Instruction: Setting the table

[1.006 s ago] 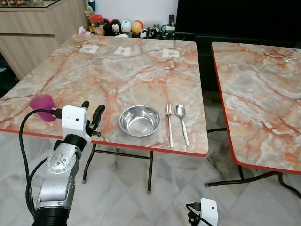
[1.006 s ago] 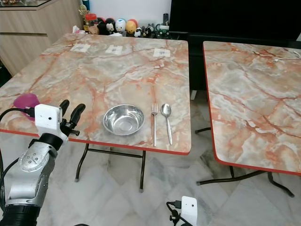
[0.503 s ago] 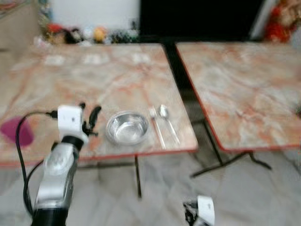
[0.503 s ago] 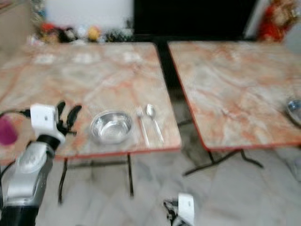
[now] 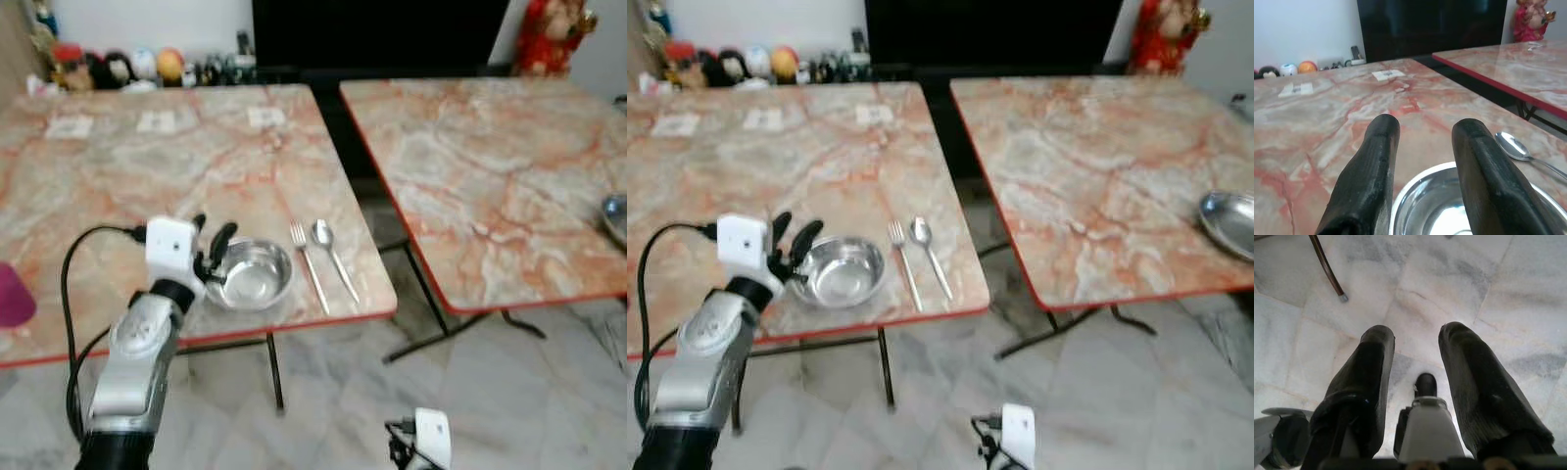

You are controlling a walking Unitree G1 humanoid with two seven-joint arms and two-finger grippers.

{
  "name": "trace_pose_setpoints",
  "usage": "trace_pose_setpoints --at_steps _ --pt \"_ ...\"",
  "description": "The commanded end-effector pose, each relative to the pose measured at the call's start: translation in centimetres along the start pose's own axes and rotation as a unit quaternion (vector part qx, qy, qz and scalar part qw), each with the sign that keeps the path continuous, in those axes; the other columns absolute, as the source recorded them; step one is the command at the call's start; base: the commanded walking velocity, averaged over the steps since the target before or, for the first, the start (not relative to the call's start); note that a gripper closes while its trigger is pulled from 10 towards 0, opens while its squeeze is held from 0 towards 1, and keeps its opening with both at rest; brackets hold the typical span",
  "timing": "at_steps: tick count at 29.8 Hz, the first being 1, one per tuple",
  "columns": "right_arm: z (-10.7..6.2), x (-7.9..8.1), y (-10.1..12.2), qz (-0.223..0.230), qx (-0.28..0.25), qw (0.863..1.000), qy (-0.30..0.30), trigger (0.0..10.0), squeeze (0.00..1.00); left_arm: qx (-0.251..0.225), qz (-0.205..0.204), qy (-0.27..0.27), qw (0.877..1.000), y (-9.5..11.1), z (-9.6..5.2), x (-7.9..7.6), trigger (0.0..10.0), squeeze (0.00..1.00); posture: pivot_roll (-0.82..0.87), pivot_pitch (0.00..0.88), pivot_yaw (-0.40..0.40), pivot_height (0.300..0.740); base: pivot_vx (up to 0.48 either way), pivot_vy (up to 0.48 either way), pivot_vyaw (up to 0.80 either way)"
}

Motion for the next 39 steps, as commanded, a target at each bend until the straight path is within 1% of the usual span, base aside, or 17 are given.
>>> trace_pose_setpoints --at_steps 1,3,5,7,8,10,12,16,17,20,22,24,25,30,31,33,39 --pt "-0.1 -0.4 -0.6 0.002 0.01 1.0 -0.005 10.0 0.0 0.021 -0.001 -0.002 1.0 -0.5 0.1 0.0 10.0 0.0 0.14 0.007 -0.04 0.74 0.0 0.0 0.0" --pt "-0.1 -0.4 -0.6 0.002 0.01 1.0 -0.005 10.0 0.0 0.026 -0.006 -0.006 1.0 -0.8 0.0 -0.2 10.0 0.0 0.14 0.007 -0.04 0.74 0.0 0.0 0.0" --pt "-0.1 -0.4 -0.6 0.002 0.011 1.0 -0.004 10.0 0.0 0.065 -0.002 -0.014 0.998 -2.2 -0.2 -0.4 10.0 0.0 0.15 0.008 -0.039 0.74 0.0 0.0 0.0" --pt "-0.1 -0.3 -0.7 0.0 0.011 1.0 -0.004 10.0 0.0 0.084 -0.017 -0.021 0.996 -2.9 -0.3 -0.6 10.0 0.0 0.15 0.008 -0.039 0.74 0.0 0.0 0.0" --pt "-0.1 -0.3 -0.7 0.0 0.012 1.0 -0.004 10.0 0.0 0.094 -0.016 -0.022 0.995 -3.2 -0.3 -0.6 10.0 0.0 0.15 0.009 -0.038 0.74 0.0 0.0 0.0" --pt "-0.1 -0.3 -0.7 0.001 0.012 1.0 -0.003 10.0 0.0 0.099 -0.024 -0.026 0.994 -3.4 -0.1 -0.8 10.0 0.0 0.15 0.009 -0.038 0.74 0.0 0.0 0.0" --pt "-0.1 -0.3 -0.7 0.0 0.012 1.0 -0.003 10.0 0.0 0.104 -0.028 -0.008 0.994 -3.2 0.4 -0.1 10.0 0.0 0.14 0.01 -0.037 0.74 0.0 0.0 0.0" --pt "-0.1 -0.3 -0.7 0.001 0.012 1.0 -0.004 10.0 0.0 0.113 -0.086 0.042 0.989 -3.1 1.2 1.5 10.0 0.0 0.14 0.008 -0.035 0.74 0.0 0.0 0.0" --pt "-0.1 -0.3 -0.7 0.001 0.013 1.0 -0.004 10.0 0.0 0.118 -0.089 0.051 0.988 -3.1 1.3 1.9 10.0 1.0 0.14 0.008 -0.035 0.74 0.0 0.0 0.0" --pt "-0.1 -0.3 -0.8 0.001 0.013 1.0 -0.004 10.0 0.0 0.134 -0.098 0.066 0.984 -3.5 1.4 2.4 10.0 1.0 0.14 0.008 -0.035 0.74 0.0 0.0 0.0" --pt "-0.1 -0.3 -0.7 0.001 0.013 1.0 -0.004 10.0 0.0 0.149 -0.125 0.075 0.978 -4.1 1.4 2.8 10.0 1.0 0.15 0.01 -0.036 0.74 0.0 0.0 0.0" --pt "-0.1 -0.2 -0.7 -0.002 0.014 1.0 -0.003 10.0 0.0 0.165 -0.123 0.066 0.976 -4.6 1.6 2.7 10.0 1.0 0.14 0.011 -0.035 0.74 0.0 0.0 0.0" --pt "-0.1 -0.2 -0.7 -0.002 0.014 1.0 -0.003 10.0 0.0 0.165 -0.123 0.066 0.976 -4.6 1.6 2.7 10.0 1.0 0.14 0.011 -0.035 0.74 0.0 0.0 0.0" --pt "-0.1 -0.2 -0.7 0.0 0.013 1.0 -0.004 10.0 0.0 0.204 -0.122 0.055 0.97 -5.6 1.7 2.3 10.0 1.0 0.14 0.011 -0.034 0.74 0.0 0.0 0.0" --pt "-0.1 -0.3 -0.7 0.0 0.012 1.0 -0.005 10.0 0.0 0.21 -0.117 0.053 0.969 -5.8 1.7 2.2 10.0 0.0 0.14 0.012 -0.035 0.74 0.0 0.0 0.0" --pt "-0.1 -0.3 -0.7 0.0 0.012 1.0 -0.006 10.0 0.0 0.224 -0.117 0.057 0.966 -6.3 1.7 2.1 10.0 0.0 0.14 0.013 -0.036 0.74 0.0 0.0 0.0" --pt "-0.1 -0.4 -0.6 0.005 0.011 1.0 -0.01 10.0 0.0 0.23 -0.124 0.053 0.964 -6.3 2.2 1.7 10.0 0.0 0.14 0.016 -0.038 0.74 0.0 0.0 0.0"
Point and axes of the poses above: a point about 5 cm out from each wrist's last joint towards the gripper, its own z axis pointing out of the wrist towards the gripper, its own y axis along the axis of the wrist's last joint, x = y × z, the point moved 6 cm from there along z, pointing out of the wrist towards the gripper, and after that the axes turned 8 degrees about z, right-handed, at the moved point
